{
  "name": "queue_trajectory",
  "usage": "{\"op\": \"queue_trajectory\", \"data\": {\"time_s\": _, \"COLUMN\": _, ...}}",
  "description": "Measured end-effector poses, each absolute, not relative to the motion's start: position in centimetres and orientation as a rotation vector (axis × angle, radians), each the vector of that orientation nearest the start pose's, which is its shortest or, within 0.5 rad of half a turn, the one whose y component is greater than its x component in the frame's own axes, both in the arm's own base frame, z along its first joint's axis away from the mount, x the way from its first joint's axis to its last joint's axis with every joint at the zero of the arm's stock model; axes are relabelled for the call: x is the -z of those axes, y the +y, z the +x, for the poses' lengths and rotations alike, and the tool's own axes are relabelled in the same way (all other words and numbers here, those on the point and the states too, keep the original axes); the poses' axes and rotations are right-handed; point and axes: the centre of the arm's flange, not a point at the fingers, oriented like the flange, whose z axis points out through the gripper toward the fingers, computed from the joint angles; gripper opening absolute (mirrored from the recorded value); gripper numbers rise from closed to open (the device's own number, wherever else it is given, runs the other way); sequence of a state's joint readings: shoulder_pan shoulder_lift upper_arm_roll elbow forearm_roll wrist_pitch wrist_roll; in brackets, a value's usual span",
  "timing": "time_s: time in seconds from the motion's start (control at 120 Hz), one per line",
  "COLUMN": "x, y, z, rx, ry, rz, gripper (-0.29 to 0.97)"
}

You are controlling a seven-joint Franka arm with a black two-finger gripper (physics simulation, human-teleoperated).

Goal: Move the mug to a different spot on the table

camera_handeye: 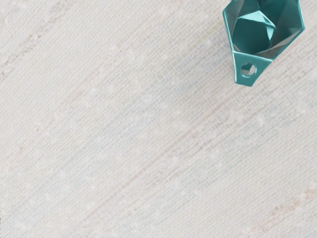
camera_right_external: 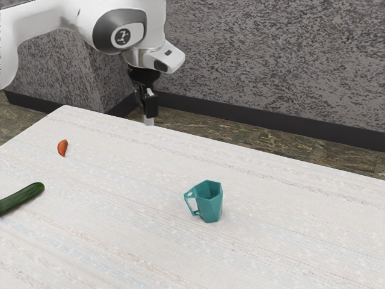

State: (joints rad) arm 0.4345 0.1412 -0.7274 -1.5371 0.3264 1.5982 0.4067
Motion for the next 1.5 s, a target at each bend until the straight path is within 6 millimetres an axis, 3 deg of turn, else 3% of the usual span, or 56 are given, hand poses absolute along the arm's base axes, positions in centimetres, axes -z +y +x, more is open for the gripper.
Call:
{"op": "queue_trajectory", "data": {"time_s": 0.1, "x": -57.5, "y": -11.4, "z": 58.7, "rx": -0.071, "ry": 1.078, "rz": -2.724, "gripper": 0.68}}
{"op": "queue_trajectory", "data": {"time_s": 0.25, "x": -52.9, "y": -10.7, "z": 60.4, "rx": -0.151, "ry": 1.170, "rz": -2.752, "gripper": 0.68}}
{"op": "queue_trajectory", "data": {"time_s": 0.442, "x": -47.0, "y": -11.5, "z": 59.8, "rx": -0.300, "ry": 1.280, "rz": -2.755, "gripper": 0.68}}
{"op": "queue_trajectory", "data": {"time_s": 0.65, "x": -39.9, "y": -12.4, "z": 59.6, "rx": -0.472, "ry": 1.374, "rz": -2.902, "gripper": 0.68}}
{"op": "queue_trajectory", "data": {"time_s": 0.892, "x": -33.4, "y": -12.2, "z": 61.0, "rx": -0.515, "ry": 1.478, "rz": -2.976, "gripper": 0.68}}
{"op": "queue_trajectory", "data": {"time_s": 1.217, "x": -30.0, "y": -13.9, "z": 63.1, "rx": -0.261, "ry": 1.645, "rz": -2.963, "gripper": 0.67}}
{"op": "queue_trajectory", "data": {"time_s": 1.5, "x": -28.8, "y": -13.5, "z": 63.6, "rx": -0.189, "ry": 1.694, "rz": -2.950, "gripper": 0.30}}
